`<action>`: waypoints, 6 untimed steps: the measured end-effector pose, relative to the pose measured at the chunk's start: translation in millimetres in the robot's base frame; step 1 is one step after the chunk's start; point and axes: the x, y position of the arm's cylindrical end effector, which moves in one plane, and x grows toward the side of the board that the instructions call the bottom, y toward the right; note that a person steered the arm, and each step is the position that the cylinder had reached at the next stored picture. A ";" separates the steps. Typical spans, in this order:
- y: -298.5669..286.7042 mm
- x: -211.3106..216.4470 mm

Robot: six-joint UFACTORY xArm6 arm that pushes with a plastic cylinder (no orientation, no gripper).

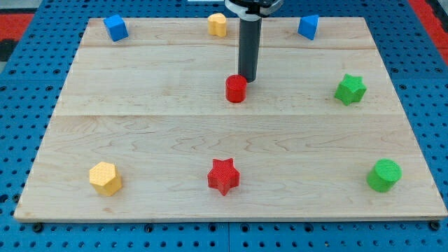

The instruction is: Move your arm towards the blue triangle

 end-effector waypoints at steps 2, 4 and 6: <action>119.0 -87.5; 246.0 -162.2; 106.4 -134.1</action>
